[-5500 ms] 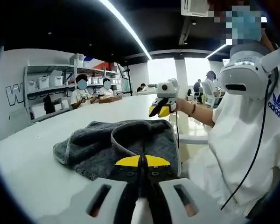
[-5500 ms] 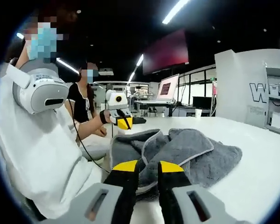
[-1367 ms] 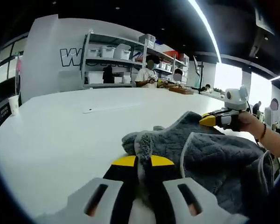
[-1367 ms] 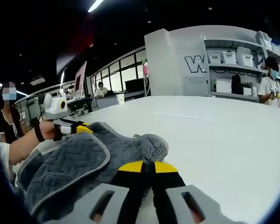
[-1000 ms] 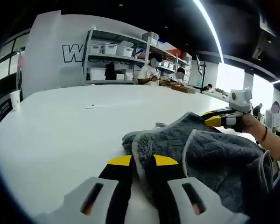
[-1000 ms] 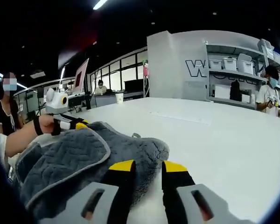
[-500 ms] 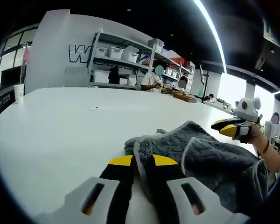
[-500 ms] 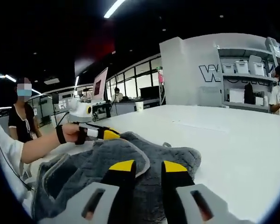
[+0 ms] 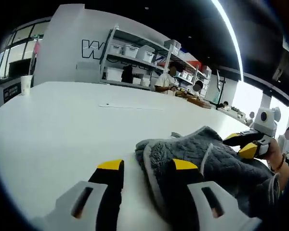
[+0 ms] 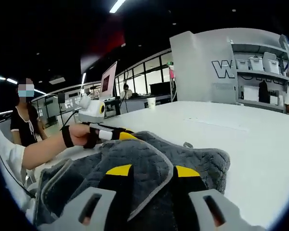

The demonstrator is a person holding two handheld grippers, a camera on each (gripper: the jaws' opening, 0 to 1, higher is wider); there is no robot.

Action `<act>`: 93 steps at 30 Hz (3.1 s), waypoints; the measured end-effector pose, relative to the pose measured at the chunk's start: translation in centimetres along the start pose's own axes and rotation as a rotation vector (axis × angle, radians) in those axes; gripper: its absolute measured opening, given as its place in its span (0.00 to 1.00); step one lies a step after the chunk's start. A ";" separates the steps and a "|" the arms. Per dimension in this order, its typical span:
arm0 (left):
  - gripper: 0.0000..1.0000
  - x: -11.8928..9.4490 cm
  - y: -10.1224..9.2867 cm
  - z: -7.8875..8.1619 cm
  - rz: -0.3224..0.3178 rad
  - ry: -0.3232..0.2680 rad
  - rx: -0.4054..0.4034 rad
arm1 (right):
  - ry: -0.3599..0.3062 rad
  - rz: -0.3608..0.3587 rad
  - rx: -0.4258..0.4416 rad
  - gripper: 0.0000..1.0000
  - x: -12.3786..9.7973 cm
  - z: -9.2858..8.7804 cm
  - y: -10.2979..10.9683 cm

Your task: Open the folded towel by lifting each exposed corner and separating the folded layers until the towel lies flat within the target outline without major curled edges

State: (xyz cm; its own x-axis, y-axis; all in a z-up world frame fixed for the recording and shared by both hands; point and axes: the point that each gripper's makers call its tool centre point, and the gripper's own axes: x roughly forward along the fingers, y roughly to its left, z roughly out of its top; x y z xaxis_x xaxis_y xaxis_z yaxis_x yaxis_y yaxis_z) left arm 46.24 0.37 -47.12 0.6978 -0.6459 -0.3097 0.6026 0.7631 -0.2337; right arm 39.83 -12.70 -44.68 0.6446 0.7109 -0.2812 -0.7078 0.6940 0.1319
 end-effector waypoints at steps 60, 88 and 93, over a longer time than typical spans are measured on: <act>0.05 -0.7 -2.1 2.3 -0.107 -0.135 0.019 | 0.040 -0.010 0.228 0.10 1.7 -1.1 1.0; 0.00 -1.2 -1.6 2.6 -0.037 -0.143 -0.090 | -0.150 0.060 0.155 0.00 -2.3 2.2 4.5; 0.00 -1.3 -2.3 3.1 -0.043 -0.143 -0.096 | -0.174 0.094 0.148 0.00 -3.1 3.0 5.5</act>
State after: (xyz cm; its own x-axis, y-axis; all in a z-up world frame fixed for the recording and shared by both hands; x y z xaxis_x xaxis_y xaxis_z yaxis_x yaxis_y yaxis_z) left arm 45.12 -0.60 -43.34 0.7243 -0.6694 -0.1652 0.5981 0.7292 -0.3325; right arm 34.81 -10.75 -40.26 0.6267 0.7735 -0.0948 -0.7256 0.6236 0.2909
